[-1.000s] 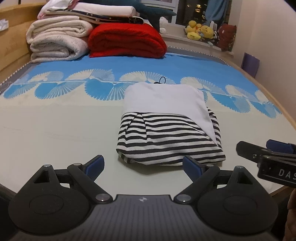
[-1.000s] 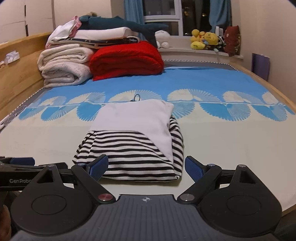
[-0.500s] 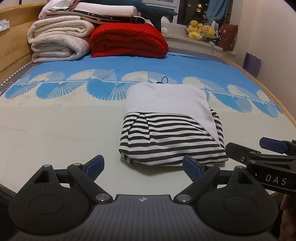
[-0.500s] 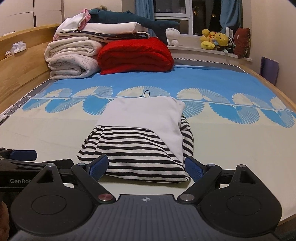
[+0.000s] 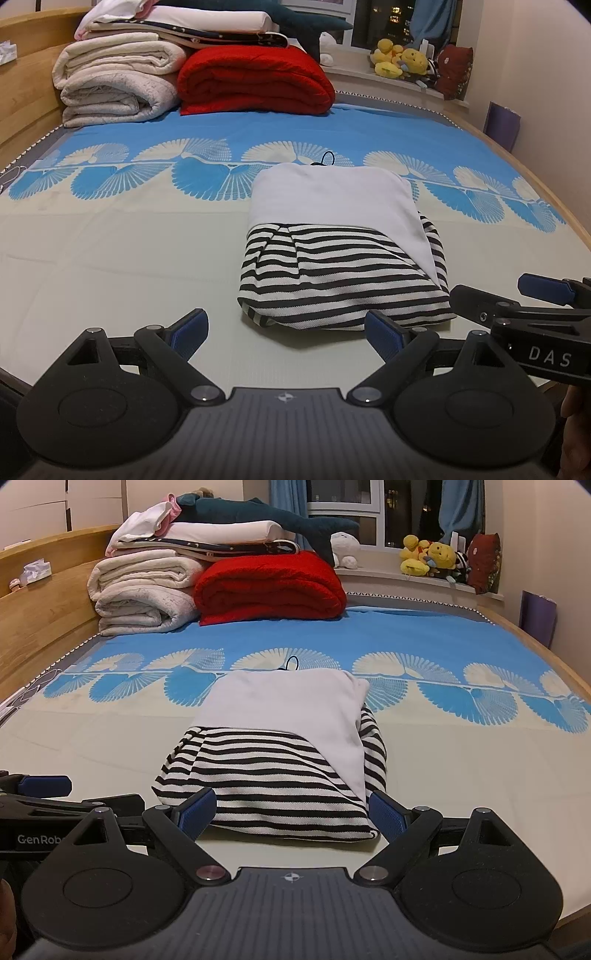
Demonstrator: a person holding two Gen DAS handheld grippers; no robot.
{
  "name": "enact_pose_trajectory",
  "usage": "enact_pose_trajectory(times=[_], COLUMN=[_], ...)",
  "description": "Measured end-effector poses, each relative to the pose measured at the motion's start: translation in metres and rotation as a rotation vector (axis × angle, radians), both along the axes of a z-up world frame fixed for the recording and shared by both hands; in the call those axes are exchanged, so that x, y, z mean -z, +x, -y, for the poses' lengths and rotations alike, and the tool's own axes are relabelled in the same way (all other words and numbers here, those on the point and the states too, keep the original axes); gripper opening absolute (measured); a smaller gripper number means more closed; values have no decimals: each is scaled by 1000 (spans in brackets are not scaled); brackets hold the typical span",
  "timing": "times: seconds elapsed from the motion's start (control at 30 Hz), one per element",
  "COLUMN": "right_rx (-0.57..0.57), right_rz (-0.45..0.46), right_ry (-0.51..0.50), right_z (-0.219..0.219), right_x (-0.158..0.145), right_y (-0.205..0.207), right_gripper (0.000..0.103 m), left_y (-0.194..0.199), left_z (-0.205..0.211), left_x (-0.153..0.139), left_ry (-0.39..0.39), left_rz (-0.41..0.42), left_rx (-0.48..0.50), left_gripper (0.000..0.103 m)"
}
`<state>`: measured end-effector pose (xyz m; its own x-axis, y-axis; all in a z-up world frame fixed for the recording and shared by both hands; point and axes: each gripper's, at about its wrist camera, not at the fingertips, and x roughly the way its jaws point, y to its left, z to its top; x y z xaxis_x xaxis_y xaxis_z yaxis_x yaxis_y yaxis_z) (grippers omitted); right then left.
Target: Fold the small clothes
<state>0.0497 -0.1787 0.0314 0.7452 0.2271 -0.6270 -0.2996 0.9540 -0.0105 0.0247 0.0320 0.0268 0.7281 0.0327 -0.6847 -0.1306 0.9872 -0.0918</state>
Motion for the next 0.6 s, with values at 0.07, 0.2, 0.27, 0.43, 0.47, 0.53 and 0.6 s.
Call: enact_pose_trajectory(times=[0.07,0.2,0.27,0.43,0.47,0.53,0.6], right_rx=[0,0,0,0,0,0,0], right_rz=[-1,-3,-3,-6,-6,-7,-8], right_ry=[1,1,1,2,2,3,3], right_z=[0,0,0,0,0,0,0], right_x=[1,1,1,2,2,2,2], right_y=[-1,0,0,0,0,0,0], right_gripper=[90,90,90,90,90,90,90], left_y=[0,0,0,0,0,0,0], left_z=[0,0,0,0,0,0,0], left_x=[0,0,0,0,0,0,0], left_ry=[0,0,0,0,0,0,0], left_rz=[0,0,0,0,0,0,0], left_rx=[0,0,0,1,0,-1,0], left_gripper=[94,94,94,94,94,94,94])
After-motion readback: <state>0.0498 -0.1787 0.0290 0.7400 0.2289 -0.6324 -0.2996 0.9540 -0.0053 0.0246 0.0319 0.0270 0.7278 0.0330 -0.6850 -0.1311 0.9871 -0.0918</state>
